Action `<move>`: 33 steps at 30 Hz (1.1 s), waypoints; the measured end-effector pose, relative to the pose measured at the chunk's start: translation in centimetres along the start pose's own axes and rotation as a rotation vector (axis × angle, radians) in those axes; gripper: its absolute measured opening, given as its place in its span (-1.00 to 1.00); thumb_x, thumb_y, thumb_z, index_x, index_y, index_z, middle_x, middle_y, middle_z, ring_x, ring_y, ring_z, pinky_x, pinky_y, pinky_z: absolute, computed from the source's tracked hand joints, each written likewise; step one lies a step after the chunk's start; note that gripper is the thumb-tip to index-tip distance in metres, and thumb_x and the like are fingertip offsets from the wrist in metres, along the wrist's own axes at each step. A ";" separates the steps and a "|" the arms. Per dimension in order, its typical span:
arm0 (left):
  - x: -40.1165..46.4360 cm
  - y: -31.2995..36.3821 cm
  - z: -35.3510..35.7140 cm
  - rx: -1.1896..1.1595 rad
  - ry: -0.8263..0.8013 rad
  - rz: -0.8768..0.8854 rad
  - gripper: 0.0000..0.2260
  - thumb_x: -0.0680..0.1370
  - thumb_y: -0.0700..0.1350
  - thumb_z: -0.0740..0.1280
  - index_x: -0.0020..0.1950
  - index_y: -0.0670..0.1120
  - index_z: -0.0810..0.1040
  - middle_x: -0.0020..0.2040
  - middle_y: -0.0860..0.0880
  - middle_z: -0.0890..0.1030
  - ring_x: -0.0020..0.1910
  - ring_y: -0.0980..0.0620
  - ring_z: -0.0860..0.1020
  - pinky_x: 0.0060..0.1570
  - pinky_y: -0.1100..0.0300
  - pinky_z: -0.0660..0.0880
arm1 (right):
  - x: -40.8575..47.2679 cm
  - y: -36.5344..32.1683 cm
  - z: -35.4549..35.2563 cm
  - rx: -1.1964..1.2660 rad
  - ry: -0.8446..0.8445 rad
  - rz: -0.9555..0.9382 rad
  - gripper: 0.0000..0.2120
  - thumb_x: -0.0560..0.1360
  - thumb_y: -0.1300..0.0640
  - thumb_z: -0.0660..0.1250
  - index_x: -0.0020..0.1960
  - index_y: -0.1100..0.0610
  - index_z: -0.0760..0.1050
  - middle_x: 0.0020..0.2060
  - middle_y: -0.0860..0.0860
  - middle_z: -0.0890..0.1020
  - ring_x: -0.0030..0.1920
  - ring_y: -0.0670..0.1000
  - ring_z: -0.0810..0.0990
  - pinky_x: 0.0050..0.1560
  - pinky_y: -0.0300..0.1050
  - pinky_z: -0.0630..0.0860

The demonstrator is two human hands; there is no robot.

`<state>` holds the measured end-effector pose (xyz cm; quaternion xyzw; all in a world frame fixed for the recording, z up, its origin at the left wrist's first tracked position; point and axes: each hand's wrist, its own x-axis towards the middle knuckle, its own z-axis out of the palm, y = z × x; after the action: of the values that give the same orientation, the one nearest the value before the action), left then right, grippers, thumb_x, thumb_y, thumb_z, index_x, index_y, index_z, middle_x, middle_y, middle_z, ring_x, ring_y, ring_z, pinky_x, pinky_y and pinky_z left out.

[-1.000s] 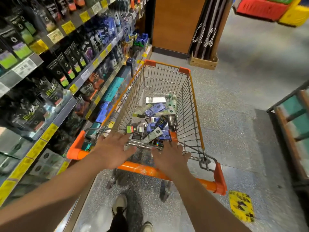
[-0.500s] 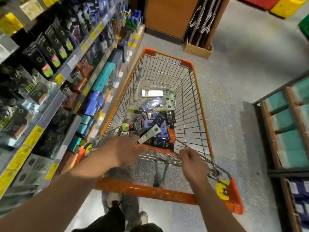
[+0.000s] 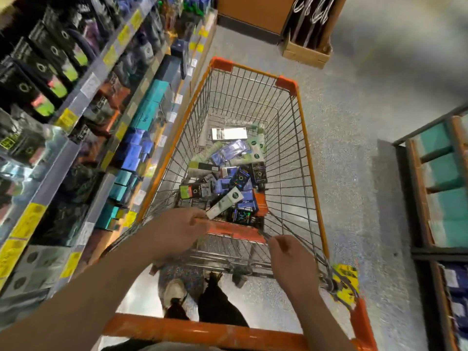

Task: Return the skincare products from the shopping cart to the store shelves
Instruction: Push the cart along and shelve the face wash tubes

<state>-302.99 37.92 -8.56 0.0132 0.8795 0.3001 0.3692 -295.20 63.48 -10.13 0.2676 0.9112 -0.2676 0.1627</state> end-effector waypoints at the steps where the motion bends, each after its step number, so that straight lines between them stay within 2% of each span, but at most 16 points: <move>1: 0.5 0.3 -0.3 -0.022 0.011 -0.015 -0.58 0.65 0.23 0.23 0.48 0.13 0.45 0.13 0.10 0.62 -0.17 0.17 0.61 -0.18 0.19 0.49 | 0.9 -0.3 -0.1 0.035 -0.031 -0.008 -0.77 0.63 -0.14 0.23 0.13 -0.07 0.59 -0.11 -0.19 0.63 -0.08 -0.13 0.58 0.06 -0.09 0.49; 4: 2.1 1.3 -0.9 -0.094 0.054 -0.059 -0.57 0.65 0.22 0.25 0.48 0.13 0.45 0.20 0.08 0.57 -0.12 0.20 0.56 -0.17 0.23 0.44 | 4.7 -2.0 -0.2 0.126 -0.117 -0.036 -0.80 0.63 -0.08 0.27 0.14 -0.04 0.60 -0.01 -0.13 0.67 -0.05 -0.15 0.59 -0.05 -0.13 0.44; 8: 5.0 2.8 -0.9 -0.157 0.098 -0.141 -0.62 0.63 0.26 0.24 0.41 0.19 0.49 0.23 0.06 0.60 -0.21 0.16 0.55 -0.22 0.19 0.42 | 10.9 -3.9 1.7 0.202 -0.188 -0.052 -0.88 0.62 -0.06 0.31 0.08 -0.04 0.53 -0.07 -0.12 0.60 -0.06 -0.08 0.58 -0.05 -0.12 0.46; 11: 7.6 3.9 -0.6 -0.123 0.083 -0.179 -0.59 0.64 0.25 0.21 0.45 0.16 0.47 0.23 0.05 0.59 -0.19 0.15 0.54 -0.20 0.18 0.41 | 15.4 -4.0 4.8 0.259 -0.237 -0.013 -0.84 0.60 -0.06 0.35 0.08 0.02 0.57 -0.10 -0.08 0.63 -0.15 -0.11 0.56 -0.20 -0.17 0.40; 14: 10.2 4.8 -0.1 -0.121 0.106 -0.212 -0.57 0.65 0.24 0.22 0.48 0.14 0.47 0.40 0.00 0.55 0.11 0.03 0.54 0.08 0.14 0.43 | 19.1 -3.3 8.2 0.306 -0.280 0.079 -0.72 0.55 -0.05 0.40 0.16 0.10 0.59 -0.12 -0.01 0.62 -0.08 0.02 0.60 -0.13 -0.13 0.44; 15: 10.9 4.9 0.1 -0.141 0.107 -0.224 -0.58 0.65 0.23 0.23 0.47 0.13 0.47 0.41 0.00 0.54 0.13 0.03 0.51 0.13 0.13 0.42 | 20.3 -3.0 9.4 0.307 -0.286 0.101 -0.70 0.54 -0.04 0.40 0.18 0.12 0.60 -0.12 0.01 0.62 -0.06 0.05 0.60 -0.08 -0.12 0.45; 18: 12.8 4.9 0.6 -0.190 0.092 -0.246 -0.59 0.65 0.21 0.24 0.47 0.12 0.47 0.37 0.00 0.55 0.02 0.08 0.51 0.06 0.13 0.42 | 23.1 -2.1 12.2 0.300 -0.290 0.115 -0.65 0.52 -0.06 0.40 0.17 0.16 0.61 -0.11 0.05 0.66 -0.10 0.07 0.60 -0.11 -0.11 0.45; 20: 13.7 4.4 1.0 -0.193 0.098 -0.262 -0.58 0.64 0.22 0.25 0.46 0.11 0.49 0.31 -0.01 0.57 -0.08 0.15 0.53 -0.07 0.15 0.43 | 24.6 -1.7 13.7 0.281 -0.301 0.122 -0.73 0.50 -0.05 0.41 0.06 0.12 0.61 -0.17 0.02 0.66 -0.16 0.07 0.61 -0.16 -0.07 0.50; 22: 14.5 3.7 1.3 -0.214 0.110 -0.293 -0.58 0.64 0.23 0.26 0.44 0.11 0.50 0.30 0.01 0.57 -0.02 0.11 0.54 -0.05 0.15 0.43 | 25.9 -1.5 15.1 0.302 -0.318 0.122 -0.78 0.50 0.01 0.42 0.05 0.14 0.60 -0.16 0.05 0.67 -0.19 0.08 0.62 -0.22 -0.09 0.50; 25: 15.0 2.7 1.8 -0.232 0.118 -0.335 -0.62 0.62 0.26 0.24 0.38 0.15 0.52 0.23 0.05 0.60 0.03 0.10 0.58 0.06 0.08 0.53 | 27.5 -1.3 16.9 0.297 -0.328 0.098 -0.65 0.47 0.01 0.43 0.17 0.19 0.57 -0.03 0.11 0.68 -0.09 0.14 0.65 -0.16 -0.07 0.52; 29: 15.5 1.9 2.3 -0.245 0.116 -0.384 -0.63 0.62 0.28 0.22 0.36 0.19 0.52 0.14 0.11 0.52 0.04 0.12 0.51 -0.06 0.16 0.44 | 29.4 -1.0 18.9 0.292 -0.348 0.099 -0.64 0.48 0.06 0.47 0.18 0.18 0.48 0.04 0.14 0.62 -0.08 0.16 0.61 -0.14 -0.05 0.47; 33: 15.4 1.2 2.8 -0.248 0.126 -0.409 -0.60 0.61 0.29 0.23 0.39 0.19 0.52 0.30 0.09 0.56 0.13 0.08 0.51 0.05 0.09 0.44 | 30.5 0.0 20.3 0.248 -0.435 0.097 -0.64 0.52 0.09 0.49 0.20 0.11 0.40 0.10 0.10 0.59 0.00 0.14 0.58 -0.04 0.00 0.48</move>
<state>-312.62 44.12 -19.36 -0.2294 0.8416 0.3250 0.3654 -316.63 64.03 -39.85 0.2651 0.8011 -0.4204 0.3333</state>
